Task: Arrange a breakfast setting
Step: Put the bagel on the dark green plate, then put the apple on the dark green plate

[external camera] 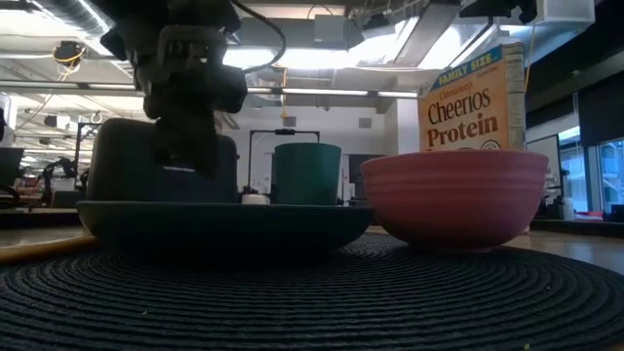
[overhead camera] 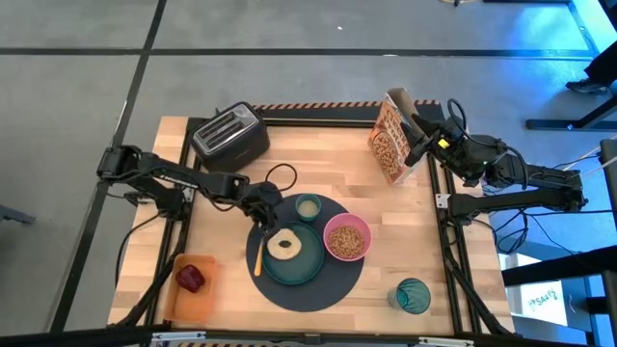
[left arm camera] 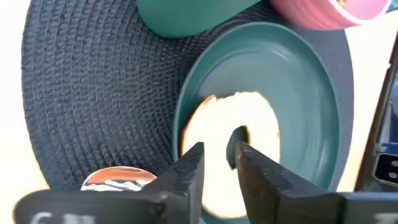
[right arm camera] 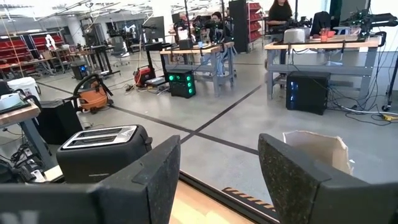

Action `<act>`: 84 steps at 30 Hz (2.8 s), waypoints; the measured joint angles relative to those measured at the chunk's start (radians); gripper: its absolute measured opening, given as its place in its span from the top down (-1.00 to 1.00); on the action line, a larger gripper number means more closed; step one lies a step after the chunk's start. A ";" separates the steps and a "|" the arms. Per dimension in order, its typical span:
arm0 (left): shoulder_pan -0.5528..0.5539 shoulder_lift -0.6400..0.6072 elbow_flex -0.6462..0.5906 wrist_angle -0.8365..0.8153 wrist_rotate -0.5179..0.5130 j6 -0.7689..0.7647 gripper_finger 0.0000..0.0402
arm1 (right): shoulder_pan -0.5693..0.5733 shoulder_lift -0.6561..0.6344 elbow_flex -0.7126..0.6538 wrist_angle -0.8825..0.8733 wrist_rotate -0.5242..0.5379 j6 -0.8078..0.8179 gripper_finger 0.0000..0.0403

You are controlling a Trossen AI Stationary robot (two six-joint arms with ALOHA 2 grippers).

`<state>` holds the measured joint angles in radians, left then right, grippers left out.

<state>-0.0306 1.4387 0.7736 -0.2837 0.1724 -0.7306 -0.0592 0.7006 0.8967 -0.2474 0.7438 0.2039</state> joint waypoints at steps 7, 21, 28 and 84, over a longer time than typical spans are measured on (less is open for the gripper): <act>0.005 -0.050 0.116 -0.345 0.043 0.025 0.41 | 0.000 0.000 0.000 -0.020 0.001 0.005 -0.01; -0.417 -0.270 0.148 -0.794 0.100 -0.454 0.26 | 0.000 -0.003 0.000 -0.129 -0.003 0.060 -0.01; -0.579 -0.265 0.148 -0.777 0.144 -1.110 -0.01 | 0.000 -0.003 0.000 -0.130 0.005 0.078 -0.01; -0.842 0.086 0.115 -0.692 0.110 -0.986 -0.84 | 0.000 0.043 -0.001 -0.109 -0.046 0.144 -0.03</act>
<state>-0.8726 1.5246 0.8890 -0.9756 0.2826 -1.7167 -0.0593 0.7437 0.8959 -0.3569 0.6981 0.3477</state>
